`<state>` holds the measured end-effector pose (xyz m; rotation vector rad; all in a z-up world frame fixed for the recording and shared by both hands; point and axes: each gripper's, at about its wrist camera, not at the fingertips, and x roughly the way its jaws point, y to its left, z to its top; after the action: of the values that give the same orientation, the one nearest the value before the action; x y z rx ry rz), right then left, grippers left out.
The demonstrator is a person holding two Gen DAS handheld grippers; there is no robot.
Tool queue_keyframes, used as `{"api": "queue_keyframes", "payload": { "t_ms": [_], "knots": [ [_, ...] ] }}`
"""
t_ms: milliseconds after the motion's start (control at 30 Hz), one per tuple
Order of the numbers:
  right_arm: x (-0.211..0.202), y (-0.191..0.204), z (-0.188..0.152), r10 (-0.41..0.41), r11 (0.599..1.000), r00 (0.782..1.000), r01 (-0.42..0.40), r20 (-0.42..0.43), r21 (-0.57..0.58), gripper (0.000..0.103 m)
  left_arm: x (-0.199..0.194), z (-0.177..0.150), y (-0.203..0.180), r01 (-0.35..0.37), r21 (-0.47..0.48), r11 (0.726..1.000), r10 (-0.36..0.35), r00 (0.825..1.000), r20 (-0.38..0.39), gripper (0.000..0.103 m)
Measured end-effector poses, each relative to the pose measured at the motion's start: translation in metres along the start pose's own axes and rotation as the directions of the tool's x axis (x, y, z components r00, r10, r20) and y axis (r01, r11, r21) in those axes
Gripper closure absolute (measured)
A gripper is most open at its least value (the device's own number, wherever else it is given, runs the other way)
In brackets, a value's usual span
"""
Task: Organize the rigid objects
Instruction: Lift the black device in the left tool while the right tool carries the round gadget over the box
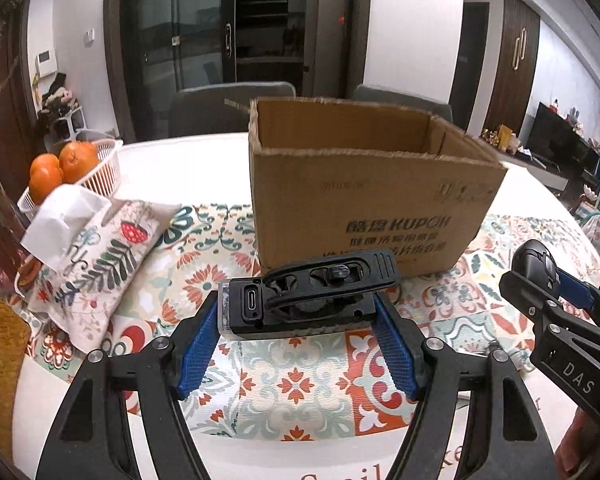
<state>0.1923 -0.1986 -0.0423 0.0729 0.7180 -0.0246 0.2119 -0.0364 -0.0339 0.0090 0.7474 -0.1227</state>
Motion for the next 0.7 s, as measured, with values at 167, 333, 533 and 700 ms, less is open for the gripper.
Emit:
{"api": "queue_keyframes", "payload": {
  "t_ms": [167, 333, 533, 700],
  "knots": [
    [-0.025, -0.007, 0.005, 0.017, 1.0, 0.999, -0.017, 0.048, 0.001, 0.04, -0.016, 0.012, 0.0, 0.01, 0.006, 1.0, -0.01, 0.999, 0.043, 0.03],
    [-0.036, -0.008, 0.018, 0.031, 1.0, 0.995, -0.031, 0.09, 0.001, 0.04, -0.03, 0.025, -0.002, 0.017, 0.018, 1.0, -0.019, 0.996, 0.086, 0.03],
    [-0.043, -0.003, 0.031, 0.042, 0.999, 0.991, -0.043, 0.127, 0.004, 0.04, -0.041, 0.041, -0.005, 0.023, 0.036, 0.999, -0.028, 0.992, 0.125, 0.03],
    [-0.047, 0.0, 0.044, 0.047, 0.999, 0.987, -0.048, 0.153, 0.001, 0.04, -0.044, 0.056, -0.006, 0.032, 0.042, 0.999, -0.038, 0.988, 0.148, 0.03]
  ]
}}
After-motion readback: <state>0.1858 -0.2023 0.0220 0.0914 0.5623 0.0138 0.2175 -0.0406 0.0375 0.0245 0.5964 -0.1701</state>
